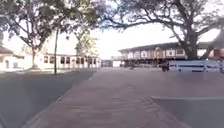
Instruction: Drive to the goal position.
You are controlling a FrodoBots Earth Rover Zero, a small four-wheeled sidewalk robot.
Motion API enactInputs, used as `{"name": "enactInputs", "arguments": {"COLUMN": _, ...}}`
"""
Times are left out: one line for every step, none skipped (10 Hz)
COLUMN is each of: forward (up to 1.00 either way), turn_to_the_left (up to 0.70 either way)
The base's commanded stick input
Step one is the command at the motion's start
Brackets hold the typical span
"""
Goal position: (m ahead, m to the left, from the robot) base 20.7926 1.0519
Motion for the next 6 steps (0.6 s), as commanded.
{"name": "enactInputs", "arguments": {"forward": 0.70, "turn_to_the_left": 0.00}}
{"name": "enactInputs", "arguments": {"forward": 0.70, "turn_to_the_left": 0.00}}
{"name": "enactInputs", "arguments": {"forward": 0.70, "turn_to_the_left": 0.00}}
{"name": "enactInputs", "arguments": {"forward": 0.62, "turn_to_the_left": 0.00}}
{"name": "enactInputs", "arguments": {"forward": 0.23, "turn_to_the_left": 0.00}}
{"name": "enactInputs", "arguments": {"forward": 0.00, "turn_to_the_left": 0.03}}
